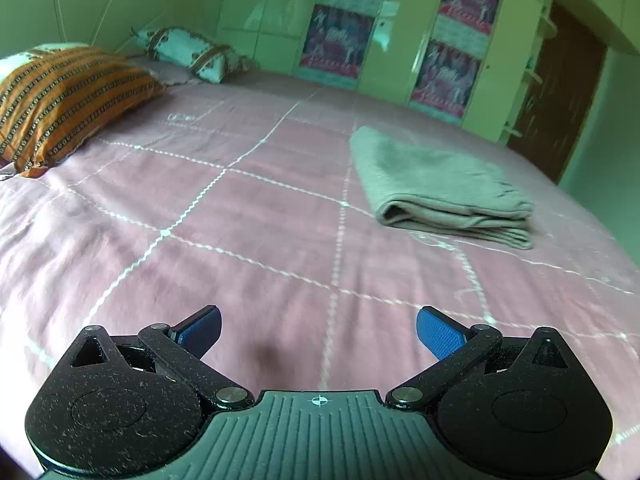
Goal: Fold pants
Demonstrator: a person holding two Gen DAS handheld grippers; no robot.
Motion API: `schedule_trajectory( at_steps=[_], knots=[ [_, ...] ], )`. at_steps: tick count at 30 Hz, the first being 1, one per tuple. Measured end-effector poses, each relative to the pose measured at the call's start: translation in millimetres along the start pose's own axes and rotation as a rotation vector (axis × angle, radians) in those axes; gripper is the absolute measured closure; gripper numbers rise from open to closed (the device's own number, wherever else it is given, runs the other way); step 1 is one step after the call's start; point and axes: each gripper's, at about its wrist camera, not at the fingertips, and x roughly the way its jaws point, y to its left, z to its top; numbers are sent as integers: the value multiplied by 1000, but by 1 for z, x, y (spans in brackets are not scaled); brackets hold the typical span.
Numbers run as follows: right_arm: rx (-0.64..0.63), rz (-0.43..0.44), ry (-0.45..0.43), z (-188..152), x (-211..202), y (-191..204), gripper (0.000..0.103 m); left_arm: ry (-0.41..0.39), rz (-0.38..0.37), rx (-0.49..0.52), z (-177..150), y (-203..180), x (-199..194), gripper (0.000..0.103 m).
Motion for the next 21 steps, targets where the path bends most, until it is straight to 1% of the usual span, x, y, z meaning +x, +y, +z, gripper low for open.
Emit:
schedule_trajectory(
  at_steps=[1,3,6,8,11,12,16,18,21],
  knots=[
    [46,0,-13,-1,-6,-3,6,-2,3,1,-4,-2,-7,0],
    [95,31,-46,2,-18,-5,6,1,2,-4,-16,-6,-18,0],
    [170,46,-66,-1,-30,-6,6,-17,2,15,-29,-18,-39,0],
    [181,51,-76,-7,-37,-4,6,-41,-8,32,-32,-26,-55,0],
    [171,72,-90,-13,-51,3,6,-70,-32,30,-38,-34,-77,0],
    [159,78,-97,-15,-55,6,6,-81,-30,27,-40,-37,-84,0],
    [82,97,-114,-20,-76,28,6,-133,-43,24,-47,-51,-113,0],
    [56,116,-110,-21,-84,39,6,-147,-58,30,-49,-60,-123,0],
    [28,147,-117,-21,-96,55,6,-135,-74,43,-46,-75,-131,0]
  ],
)
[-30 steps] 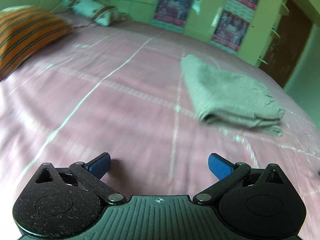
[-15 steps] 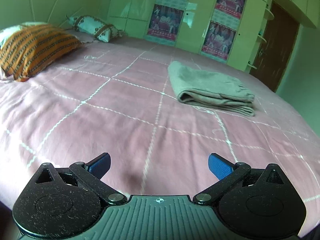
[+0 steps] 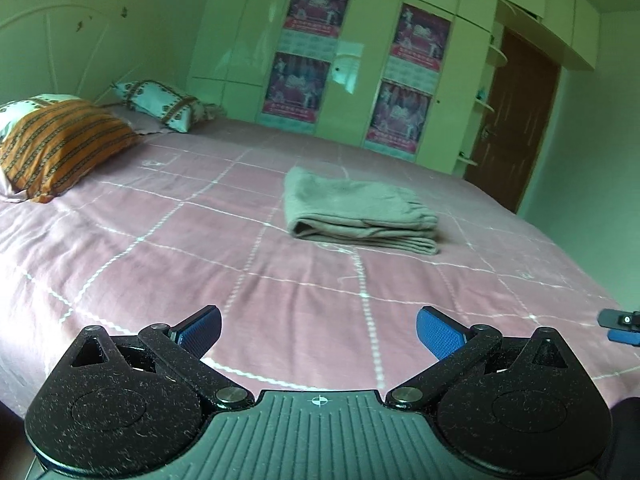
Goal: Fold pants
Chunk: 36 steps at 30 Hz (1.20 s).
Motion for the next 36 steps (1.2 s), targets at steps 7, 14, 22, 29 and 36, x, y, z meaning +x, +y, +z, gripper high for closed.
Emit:
schedule_trajectory(
  at_steps=[7,14,22,29,36],
  knots=[
    [-96,68,-81,11,-35,46,6,-53,-56,56,14,-49,-30,0],
    [-180,115,-125,20,-68,85,6,-106,-76,69,26,-76,-69,0],
    [-250,107,-157,36,-93,122,6,-128,-86,116,41,-92,-86,0],
    [-258,79,-50,17,-68,123,16,-86,-80,78,34,-86,-74,0],
    [-293,78,-77,14,-76,133,18,-99,-80,120,34,-97,-75,0]
  ],
)
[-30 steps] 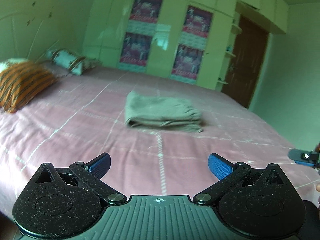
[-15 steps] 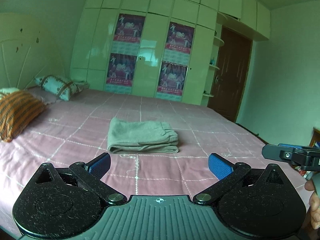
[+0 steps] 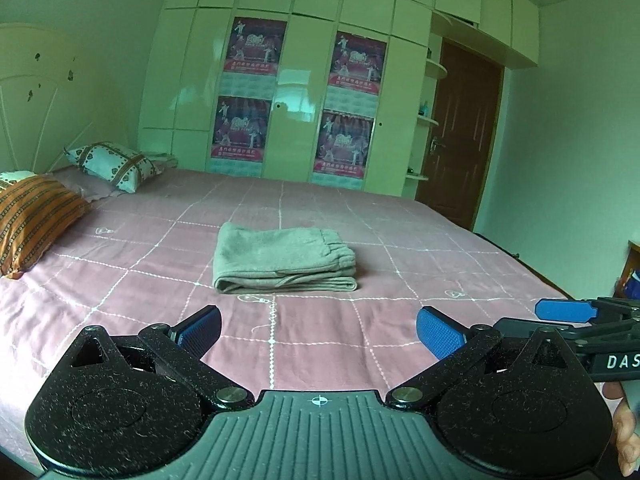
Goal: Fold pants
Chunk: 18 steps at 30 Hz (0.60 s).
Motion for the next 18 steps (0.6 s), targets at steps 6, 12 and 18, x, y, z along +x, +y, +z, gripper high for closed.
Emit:
schedule_trajectory(
  at_steps=[6,12,18],
  knots=[
    [28,-2,-14,4,-3,-6,18,-2,-6,13,0,-6,3,0],
    [29,-2,-20,6,-5,-7,18,0,-3,2,1,-6,2,0],
    [27,1,-24,8,-6,-5,18,-5,9,4,-2,-5,2,0]
  ],
)
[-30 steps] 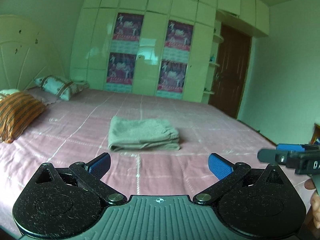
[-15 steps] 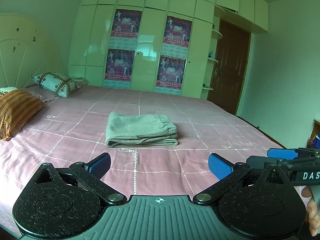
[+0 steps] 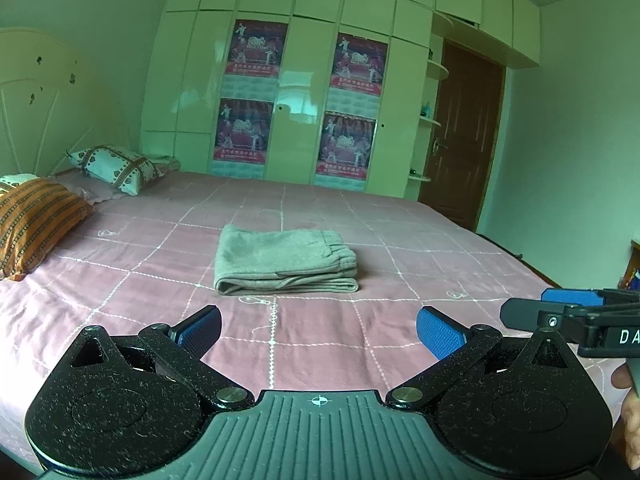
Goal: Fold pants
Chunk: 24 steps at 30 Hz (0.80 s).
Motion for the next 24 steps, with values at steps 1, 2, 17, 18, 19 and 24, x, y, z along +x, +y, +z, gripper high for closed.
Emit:
schedule_trajectory(
  at_steps=[1,2,17,18,19,24],
  knots=[
    [-1,1,-1,1,0,1,18,-1,0,-2,0,0,0,0],
    [-1,2,-2,1,0,1,18,-2,2,-5,0,0,0,0],
    [-6,2,-21,3,-6,3,18,-16,-9,5,1,0,-2,0],
    [-5,-2,-21,3,-6,3,18,-17,-10,5,1,-1,-2,0],
    [-6,-3,-21,4,-6,3,18,-17,-12,6,1,-1,-2,0],
    [-4,-6,-24,3,-6,3,18,-18,-11,13,1,-1,-2,0]
  ],
)
